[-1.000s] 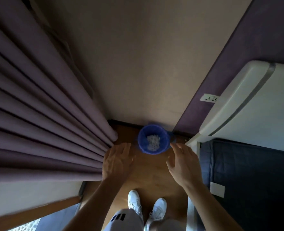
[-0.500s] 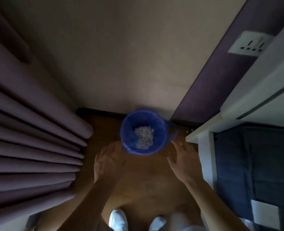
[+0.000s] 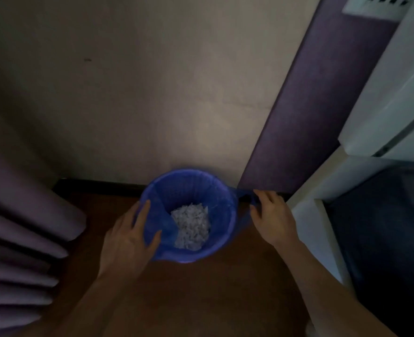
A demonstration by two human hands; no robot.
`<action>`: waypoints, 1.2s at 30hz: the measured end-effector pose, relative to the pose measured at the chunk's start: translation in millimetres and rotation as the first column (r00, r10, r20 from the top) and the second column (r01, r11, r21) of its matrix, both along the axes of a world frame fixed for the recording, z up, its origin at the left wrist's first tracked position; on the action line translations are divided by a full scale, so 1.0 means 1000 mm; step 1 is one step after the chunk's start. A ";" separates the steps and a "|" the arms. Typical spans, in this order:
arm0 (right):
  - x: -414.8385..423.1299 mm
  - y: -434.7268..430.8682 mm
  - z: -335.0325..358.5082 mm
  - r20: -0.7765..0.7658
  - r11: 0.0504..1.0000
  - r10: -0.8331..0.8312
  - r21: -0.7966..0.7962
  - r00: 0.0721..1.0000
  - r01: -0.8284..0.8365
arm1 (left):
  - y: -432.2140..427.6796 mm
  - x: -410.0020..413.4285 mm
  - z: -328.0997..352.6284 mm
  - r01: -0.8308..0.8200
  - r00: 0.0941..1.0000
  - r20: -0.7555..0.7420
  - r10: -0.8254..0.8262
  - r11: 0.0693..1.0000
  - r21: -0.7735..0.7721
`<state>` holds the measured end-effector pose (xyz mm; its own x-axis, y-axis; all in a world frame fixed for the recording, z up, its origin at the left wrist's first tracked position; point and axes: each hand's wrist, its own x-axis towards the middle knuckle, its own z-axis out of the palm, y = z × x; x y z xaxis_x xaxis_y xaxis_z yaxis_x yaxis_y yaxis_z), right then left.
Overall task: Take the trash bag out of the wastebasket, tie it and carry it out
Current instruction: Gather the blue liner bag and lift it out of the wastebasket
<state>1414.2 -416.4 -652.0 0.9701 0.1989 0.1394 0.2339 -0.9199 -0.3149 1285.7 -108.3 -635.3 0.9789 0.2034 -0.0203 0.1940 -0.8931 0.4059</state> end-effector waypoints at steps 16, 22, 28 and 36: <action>0.038 0.005 -0.051 -0.345 0.845 -0.159 0.436 0.925 0.308 | -0.012 0.007 -0.031 -0.025 1.000 0.006 0.024 0.996 0.090; 0.033 0.026 -0.015 -0.150 0.682 0.049 0.727 0.987 0.077 | -0.009 0.009 -0.023 -0.043 0.999 0.026 0.042 0.998 0.043; 0.014 0.040 0.005 0.011 0.641 0.211 0.754 0.977 -0.147 | 0.011 0.010 -0.035 -0.167 0.985 0.031 0.170 0.982 -0.086; -0.014 0.057 -0.006 -0.041 0.756 0.410 0.574 0.911 -0.314 | 0.022 -0.005 -0.078 -0.478 0.830 -0.437 0.346 0.846 -0.238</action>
<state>1400.5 -359.8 -657.7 0.8588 0.4766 0.1880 0.4177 -0.4389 -0.7955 1280.9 -86.1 -713.1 0.7100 0.5026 -0.4933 0.7040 -0.5235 0.4799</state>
